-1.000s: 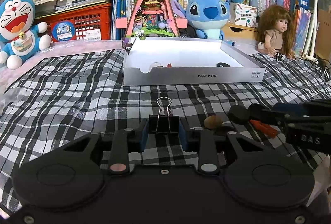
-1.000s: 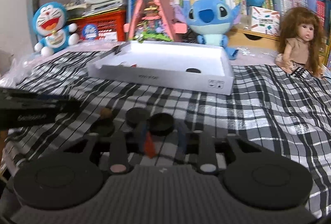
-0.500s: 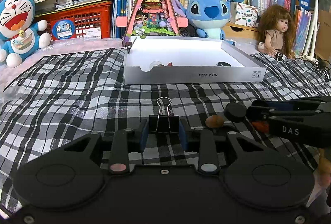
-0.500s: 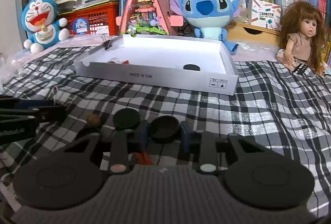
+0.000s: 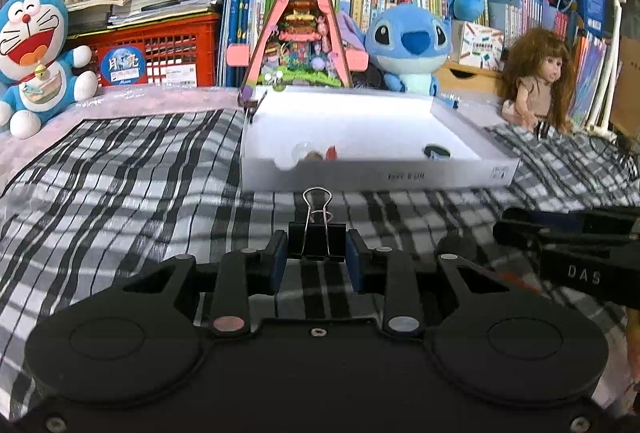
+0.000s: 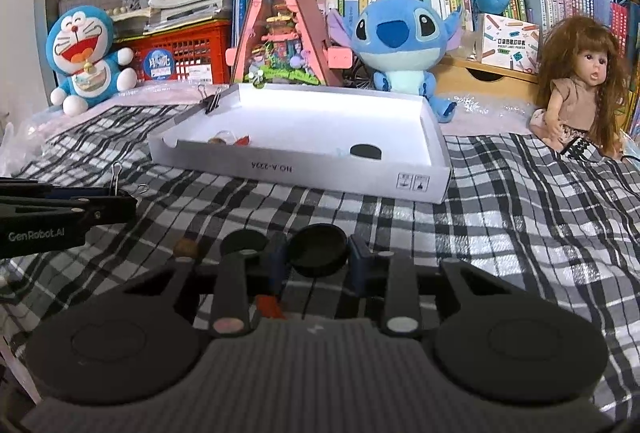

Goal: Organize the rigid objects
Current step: 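Carry the binder clip and black lid over the white box with both tools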

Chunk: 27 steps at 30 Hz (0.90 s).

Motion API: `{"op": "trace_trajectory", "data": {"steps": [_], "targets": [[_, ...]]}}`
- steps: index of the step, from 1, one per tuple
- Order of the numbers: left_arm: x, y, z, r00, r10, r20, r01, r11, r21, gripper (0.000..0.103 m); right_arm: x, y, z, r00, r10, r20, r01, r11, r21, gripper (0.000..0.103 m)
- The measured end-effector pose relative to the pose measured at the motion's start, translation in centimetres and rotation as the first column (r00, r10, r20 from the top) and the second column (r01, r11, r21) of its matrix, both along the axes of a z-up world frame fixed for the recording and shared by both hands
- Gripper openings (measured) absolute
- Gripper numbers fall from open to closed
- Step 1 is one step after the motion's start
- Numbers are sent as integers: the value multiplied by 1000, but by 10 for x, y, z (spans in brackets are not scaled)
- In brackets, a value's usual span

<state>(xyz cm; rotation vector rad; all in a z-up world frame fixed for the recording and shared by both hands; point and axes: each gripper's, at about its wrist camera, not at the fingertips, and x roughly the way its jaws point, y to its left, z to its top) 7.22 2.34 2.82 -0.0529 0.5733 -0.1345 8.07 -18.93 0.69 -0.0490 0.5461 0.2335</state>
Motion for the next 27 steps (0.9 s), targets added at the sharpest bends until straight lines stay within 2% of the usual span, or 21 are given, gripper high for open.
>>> {"op": "trace_trajectory", "data": {"steps": [8, 15, 21, 27], "targets": [[34, -2, 28, 1000, -1, 12, 2, 1000, -28, 29, 23, -8, 22, 999, -22, -25, 24, 998, 64, 38], [92, -6, 41, 1000, 0, -19, -1, 998, -59, 29, 65, -14, 39, 996, -51, -68, 57, 993, 105, 38], [152, -6, 35, 996, 19, -91, -27, 995, -98, 29, 117, -18, 46, 988, -68, -139, 87, 986, 139, 38], [199, -2, 21, 988, 62, -144, -77, 992, -100, 29, 169, -27, 41, 972, -104, -212, 144, 972, 185, 38]]}}
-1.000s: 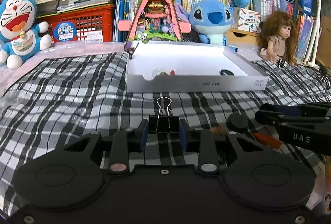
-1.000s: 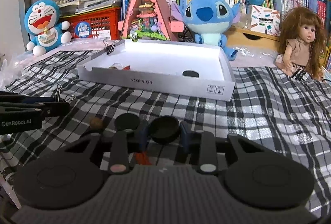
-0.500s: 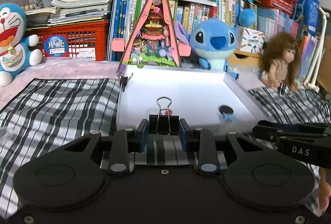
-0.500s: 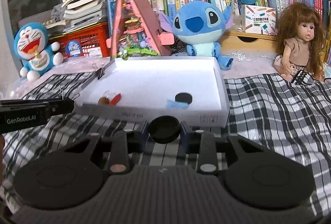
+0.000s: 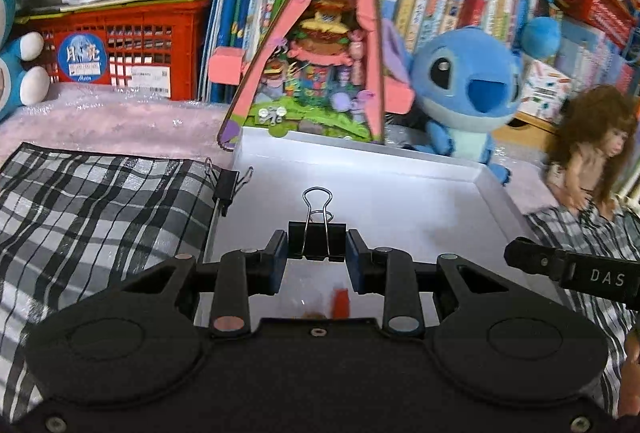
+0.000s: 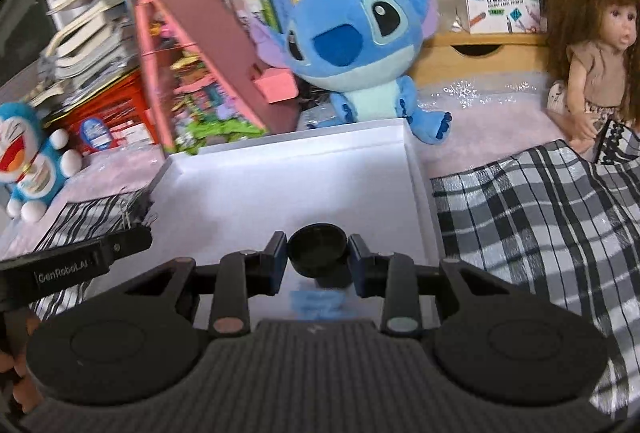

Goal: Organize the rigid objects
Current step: 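Carry the binder clip and black lid over the white box with both tools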

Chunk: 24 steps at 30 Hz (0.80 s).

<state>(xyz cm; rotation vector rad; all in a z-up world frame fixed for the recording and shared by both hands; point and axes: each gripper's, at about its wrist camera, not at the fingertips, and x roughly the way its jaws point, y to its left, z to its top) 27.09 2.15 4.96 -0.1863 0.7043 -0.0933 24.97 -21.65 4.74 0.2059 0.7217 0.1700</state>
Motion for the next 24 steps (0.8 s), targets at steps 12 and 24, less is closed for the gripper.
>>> {"op": "trace_trajectory", "data": {"steps": [12, 24], "targets": [[26, -12, -30, 1000, 14, -26, -12, 998, 68, 29, 38, 13, -27, 1000, -3, -30, 1, 996, -84, 38], [26, -14, -37, 1000, 5, -25, -3, 995, 97, 29, 42, 16, -35, 999, 23, -48, -28, 994, -109, 38]]}}
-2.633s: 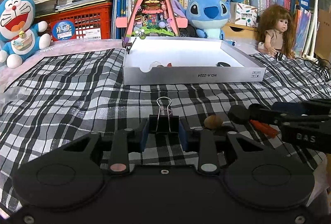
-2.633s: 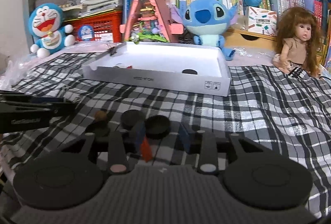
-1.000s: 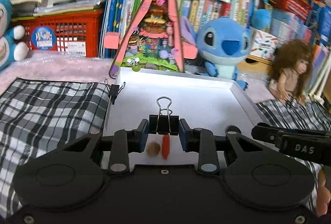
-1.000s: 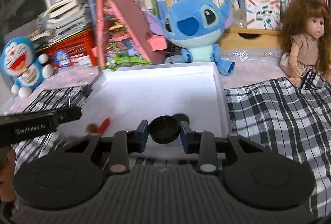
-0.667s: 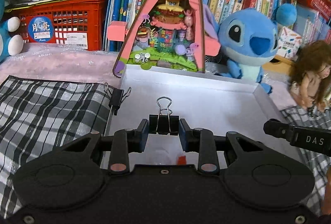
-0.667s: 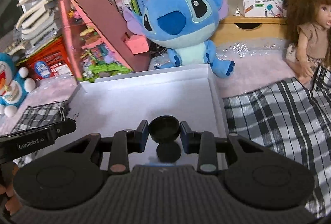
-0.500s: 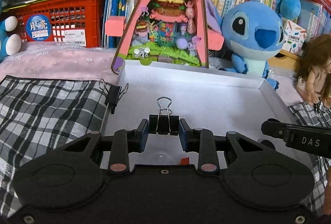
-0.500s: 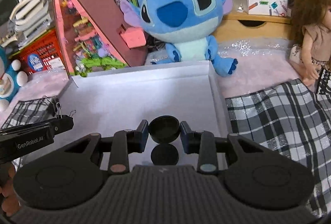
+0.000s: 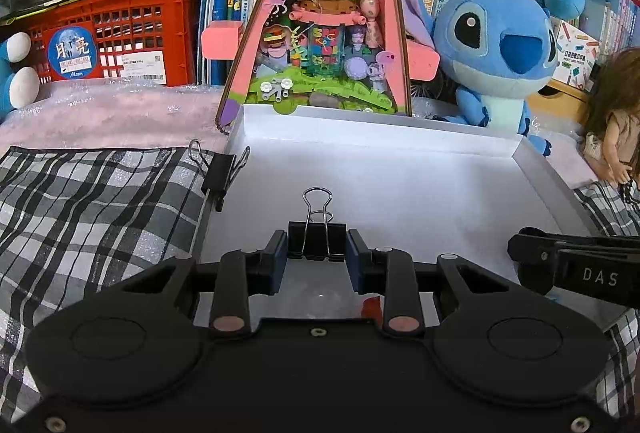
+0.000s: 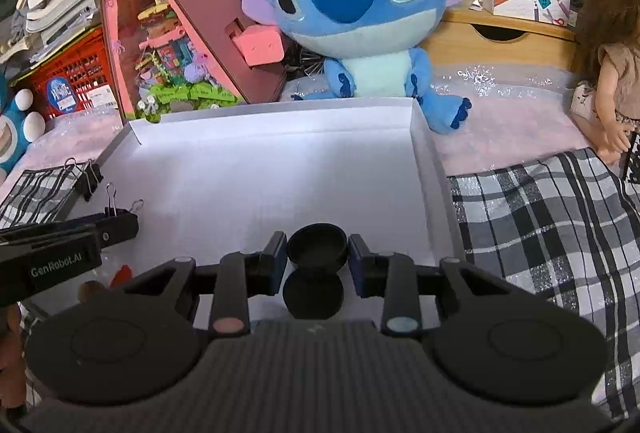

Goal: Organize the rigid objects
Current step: 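Carry the binder clip and black lid over the white box with both tools, then open the left tool to drop the binder clip while the right tool releases the lid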

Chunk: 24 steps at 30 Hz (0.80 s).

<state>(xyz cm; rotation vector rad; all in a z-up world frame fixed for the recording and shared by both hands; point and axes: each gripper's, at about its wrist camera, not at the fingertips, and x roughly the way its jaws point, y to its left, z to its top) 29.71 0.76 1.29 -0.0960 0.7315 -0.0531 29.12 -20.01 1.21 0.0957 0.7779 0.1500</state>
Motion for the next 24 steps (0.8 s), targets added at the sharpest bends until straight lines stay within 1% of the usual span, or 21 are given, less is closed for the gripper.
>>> {"op": "trace_trajectory", "data": {"steps": [11, 12, 14, 16, 17, 18, 20, 23, 24], "targets": [[-1, -4, -1, 1000, -3, 11, 2, 1000, 18, 30, -1, 0, -2, 1000, -4, 4, 4, 1000, 3, 38], [-2, -4, -1, 1000, -4, 13, 3, 1000, 18, 30, -1, 0, -2, 1000, -5, 5, 5, 1000, 4, 41], [-4, -4, 1, 1000, -8, 18, 8, 1000, 13, 39, -2, -1, -2, 1000, -10, 8, 10, 1000, 10, 42], [-8, -3, 4, 1000, -7, 31, 7, 1000, 4, 43, -5, -2, -1, 1000, -22, 13, 22, 1000, 15, 43], [-10, -3, 6, 999, -8, 37, 8, 1000, -2, 47, -6, -2, 0, 1000, -26, 17, 25, 1000, 19, 47], [-13, -2, 9, 999, -13, 42, 13, 1000, -10, 49, -8, -2, 2, 999, -25, 22, 24, 999, 25, 55], [-18, -2, 13, 999, -21, 45, 22, 1000, -20, 59, -13, -3, 7, 999, -14, 39, 13, 999, 32, 57], [-30, -4, 20, 997, -41, 61, 42, 999, -19, 69, -23, -3, 15, 998, -5, 69, 3, 1000, 24, 62], [-34, -4, 22, 997, -47, 65, 48, 999, -16, 70, -26, -3, 18, 997, -2, 77, 0, 1000, 21, 64]]}}
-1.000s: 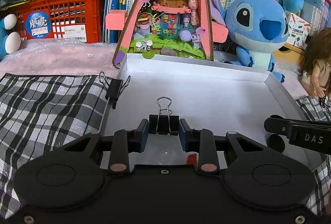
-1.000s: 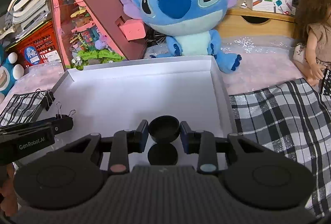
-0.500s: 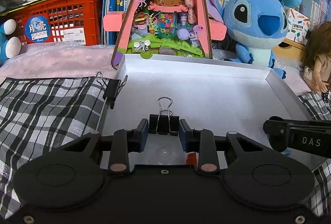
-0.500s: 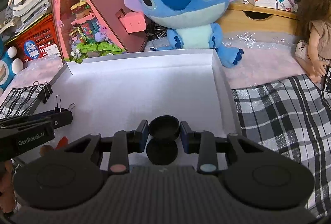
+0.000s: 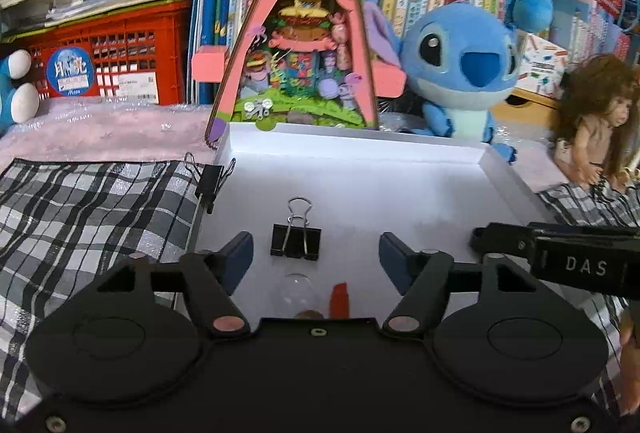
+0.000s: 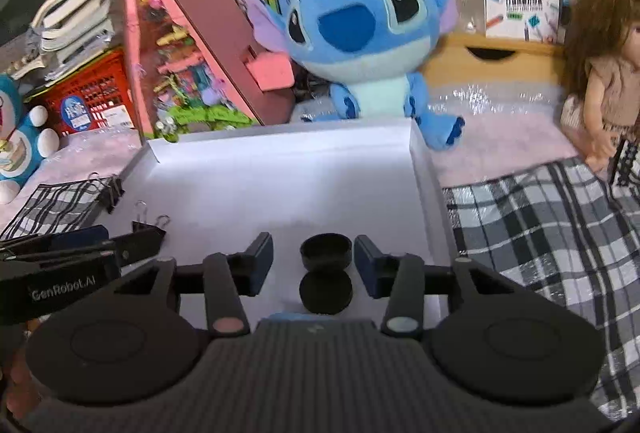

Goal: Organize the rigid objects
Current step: 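Open the left tool to drop the binder clip while the right tool releases the lid, then withdraw both open tools from the box toward the objects on the cloth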

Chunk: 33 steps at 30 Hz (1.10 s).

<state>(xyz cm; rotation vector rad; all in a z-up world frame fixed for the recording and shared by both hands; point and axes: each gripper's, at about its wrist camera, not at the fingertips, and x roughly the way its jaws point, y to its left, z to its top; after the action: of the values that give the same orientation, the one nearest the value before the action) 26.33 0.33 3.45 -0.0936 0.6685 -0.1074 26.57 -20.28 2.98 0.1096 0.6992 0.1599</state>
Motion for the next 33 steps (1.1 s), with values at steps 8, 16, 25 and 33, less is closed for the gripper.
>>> {"op": "trace_trajectory", "data": {"steps": [8, 16, 25, 33], "targets": [[-39, -4, 17, 997, -52, 55, 51, 999, 13, 76, -30, 4, 13, 998, 28, 62, -27, 1000, -16, 77], [-77, -4, 27, 992, -89, 87, 86, 996, 38, 79, -68, 7, 17, 991, 68, 112, -63, 997, -47, 84], [-114, -4, 24, 987, -125, 96, 121, 991, 47, 79, -102, 4, 15, 986, 95, 136, -87, 994, -63, 85], [-137, 1, 13, 987, -139, 74, 137, 990, 29, 79, -125, 4, 13, 982, 113, 151, -104, 993, -64, 86]]}}
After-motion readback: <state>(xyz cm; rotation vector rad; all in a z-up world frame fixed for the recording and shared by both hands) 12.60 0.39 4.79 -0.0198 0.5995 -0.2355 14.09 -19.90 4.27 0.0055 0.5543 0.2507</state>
